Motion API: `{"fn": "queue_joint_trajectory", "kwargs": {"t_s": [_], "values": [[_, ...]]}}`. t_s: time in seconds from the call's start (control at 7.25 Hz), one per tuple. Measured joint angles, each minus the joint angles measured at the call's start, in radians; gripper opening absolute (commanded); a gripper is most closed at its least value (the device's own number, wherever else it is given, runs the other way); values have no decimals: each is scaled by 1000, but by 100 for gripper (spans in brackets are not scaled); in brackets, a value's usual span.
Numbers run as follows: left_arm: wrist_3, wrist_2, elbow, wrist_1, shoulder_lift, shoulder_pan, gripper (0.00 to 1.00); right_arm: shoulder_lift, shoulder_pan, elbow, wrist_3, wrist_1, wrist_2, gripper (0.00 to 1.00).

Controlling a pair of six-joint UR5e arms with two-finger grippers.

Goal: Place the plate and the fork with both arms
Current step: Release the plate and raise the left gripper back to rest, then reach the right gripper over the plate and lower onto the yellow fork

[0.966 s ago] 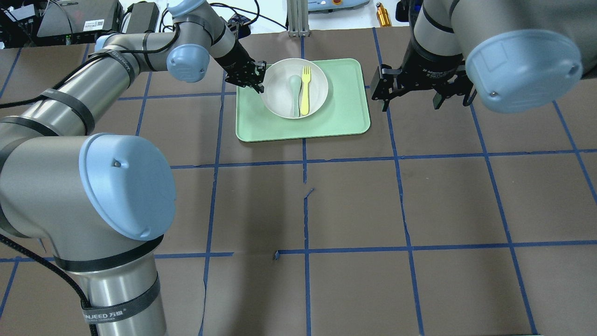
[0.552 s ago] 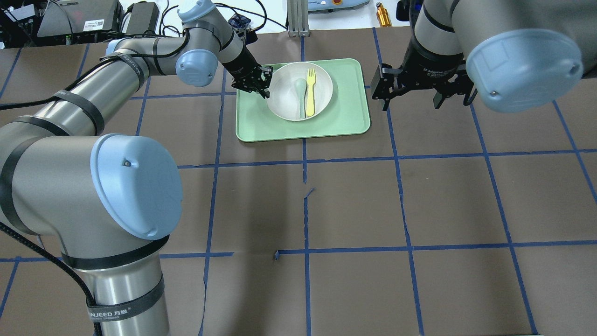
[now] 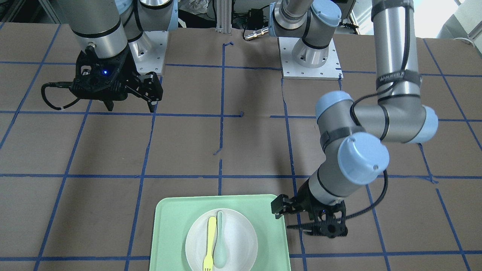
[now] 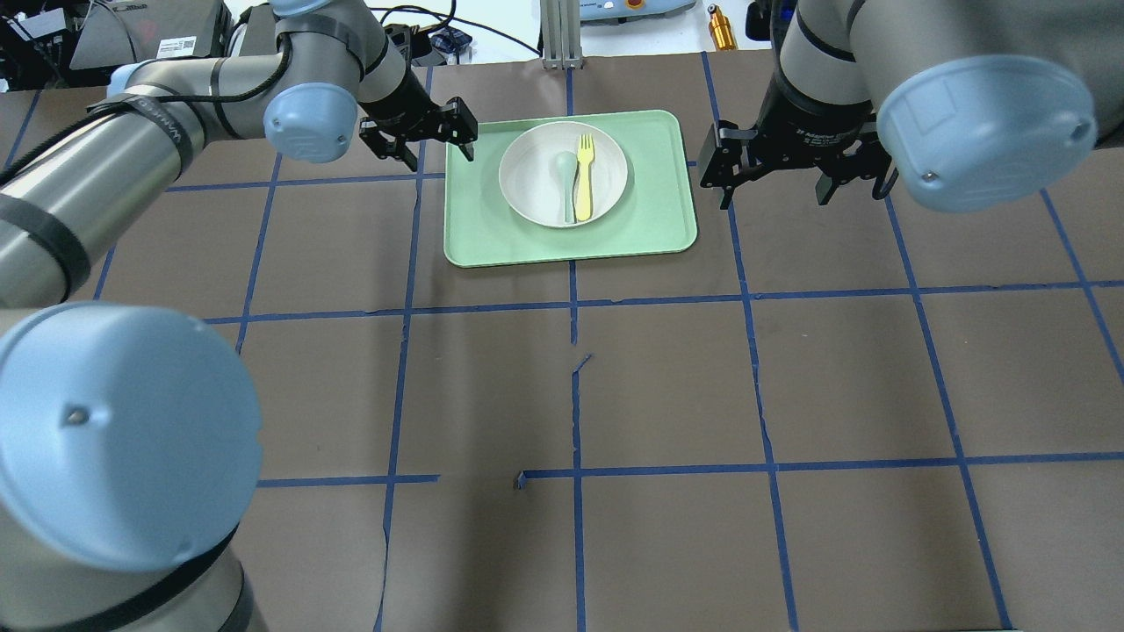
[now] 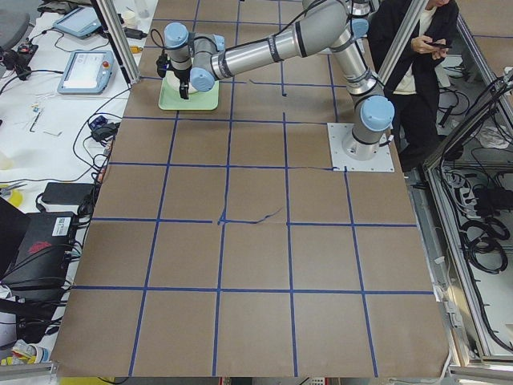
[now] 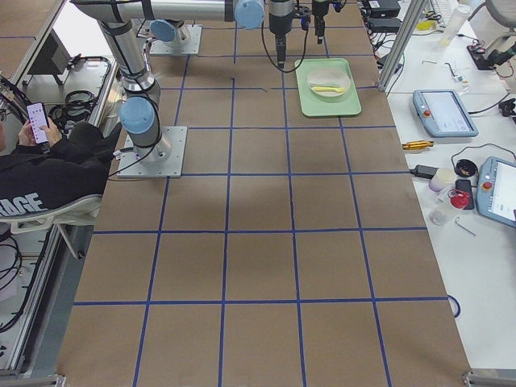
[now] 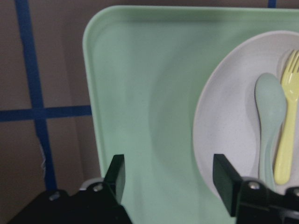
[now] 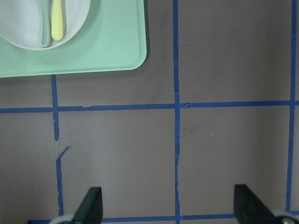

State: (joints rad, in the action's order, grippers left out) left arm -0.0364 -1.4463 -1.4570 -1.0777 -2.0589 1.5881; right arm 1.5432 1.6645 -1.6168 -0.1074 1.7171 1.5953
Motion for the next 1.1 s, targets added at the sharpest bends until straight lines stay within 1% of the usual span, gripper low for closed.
{"fn": "queue_joint_trajectory", "kwargs": {"t_s": [0.14,0.28,0.55,0.69,0.83,1.1], "values": [[-6,-37,-71,-18,105,5,100,1,1,0,0,-3,0,100],[-14,-53,-108,-91,205,16,100,1,2,0,0,-5,0,100],[-31,-61,-115,-284,370,39,100,1,2,0,0,-3,0,100],[-38,-63,-130,-335,429,42,100,0,2,0,-1,0,0,100],[-49,-64,-152,-357,466,44,100,-1,2,0,-1,2,1,100],[-67,-65,-176,-365,492,45,100,-3,3,-1,-4,8,10,100]]}}
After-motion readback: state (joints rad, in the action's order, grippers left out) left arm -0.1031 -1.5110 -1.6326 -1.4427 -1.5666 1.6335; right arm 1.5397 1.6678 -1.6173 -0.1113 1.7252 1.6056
